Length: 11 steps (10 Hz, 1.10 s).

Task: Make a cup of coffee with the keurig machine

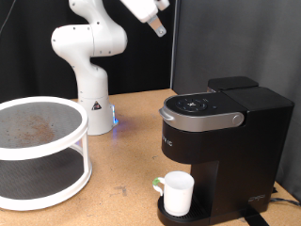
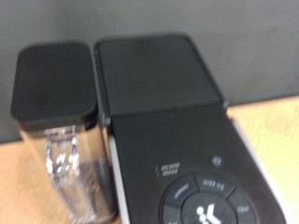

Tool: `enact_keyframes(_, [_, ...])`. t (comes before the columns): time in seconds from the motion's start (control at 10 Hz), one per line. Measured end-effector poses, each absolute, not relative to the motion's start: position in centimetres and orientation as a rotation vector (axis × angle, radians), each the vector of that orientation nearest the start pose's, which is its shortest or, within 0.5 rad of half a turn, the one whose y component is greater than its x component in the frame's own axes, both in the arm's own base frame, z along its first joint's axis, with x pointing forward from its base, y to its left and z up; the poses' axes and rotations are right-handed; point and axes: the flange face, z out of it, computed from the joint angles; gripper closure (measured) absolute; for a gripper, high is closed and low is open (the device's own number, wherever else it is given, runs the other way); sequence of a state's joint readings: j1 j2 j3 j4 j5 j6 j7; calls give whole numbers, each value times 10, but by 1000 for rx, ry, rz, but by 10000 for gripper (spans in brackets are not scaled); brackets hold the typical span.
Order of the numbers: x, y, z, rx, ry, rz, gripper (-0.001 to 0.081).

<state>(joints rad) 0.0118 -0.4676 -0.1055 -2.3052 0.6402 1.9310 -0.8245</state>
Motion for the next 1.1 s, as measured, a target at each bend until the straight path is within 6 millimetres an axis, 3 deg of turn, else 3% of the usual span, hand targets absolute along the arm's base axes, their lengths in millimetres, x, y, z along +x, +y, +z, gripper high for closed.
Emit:
enact_keyframes(0.2, [448,1,552,-2447,-591,-432,7])
enact_keyframes(0.3, [447,1,551,-2455,-599,-430,7])
enact_keyframes(0.5, [456,1,550,-2651,-623,-489,7])
enact_keyframes(0.8, [480,22,560,-2864,-833,-637,7])
enact_keyframes(1.1, [504,39,562,-2806,-992,-550,7])
